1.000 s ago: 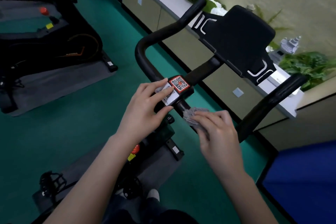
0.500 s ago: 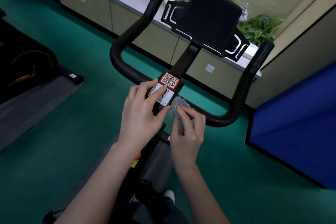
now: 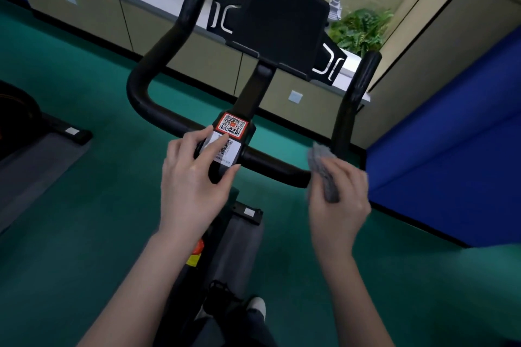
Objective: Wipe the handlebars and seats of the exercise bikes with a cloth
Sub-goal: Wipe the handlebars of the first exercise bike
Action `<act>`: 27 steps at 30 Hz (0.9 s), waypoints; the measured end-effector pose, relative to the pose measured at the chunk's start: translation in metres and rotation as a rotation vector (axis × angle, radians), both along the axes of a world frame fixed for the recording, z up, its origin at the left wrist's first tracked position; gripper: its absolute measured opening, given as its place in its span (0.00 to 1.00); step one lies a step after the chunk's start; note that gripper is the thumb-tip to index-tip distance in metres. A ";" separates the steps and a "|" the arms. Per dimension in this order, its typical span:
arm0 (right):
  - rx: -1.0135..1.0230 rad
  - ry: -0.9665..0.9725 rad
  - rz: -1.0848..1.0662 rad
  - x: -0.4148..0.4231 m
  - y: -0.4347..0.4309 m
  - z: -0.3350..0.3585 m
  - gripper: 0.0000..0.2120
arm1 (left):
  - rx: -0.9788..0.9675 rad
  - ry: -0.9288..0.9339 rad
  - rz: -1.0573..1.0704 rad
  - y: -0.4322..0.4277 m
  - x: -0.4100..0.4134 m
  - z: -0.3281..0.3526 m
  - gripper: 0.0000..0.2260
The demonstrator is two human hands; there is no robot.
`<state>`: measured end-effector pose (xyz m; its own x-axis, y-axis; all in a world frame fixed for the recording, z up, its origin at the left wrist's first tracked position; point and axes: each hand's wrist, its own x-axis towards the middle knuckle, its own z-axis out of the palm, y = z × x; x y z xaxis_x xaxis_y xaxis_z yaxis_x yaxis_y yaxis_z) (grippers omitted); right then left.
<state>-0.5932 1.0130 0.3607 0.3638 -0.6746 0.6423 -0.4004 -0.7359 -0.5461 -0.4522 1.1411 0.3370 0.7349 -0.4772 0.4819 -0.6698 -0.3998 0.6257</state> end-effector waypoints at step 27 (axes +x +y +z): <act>0.345 0.874 0.324 0.041 -0.059 0.056 0.08 | 0.003 0.011 -0.007 0.001 0.001 0.000 0.20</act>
<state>-0.5525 0.9540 0.4166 0.8156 -0.5581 -0.1525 -0.5718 -0.7373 -0.3598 -0.4511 1.1416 0.3372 0.7367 -0.4839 0.4724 -0.6657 -0.3963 0.6322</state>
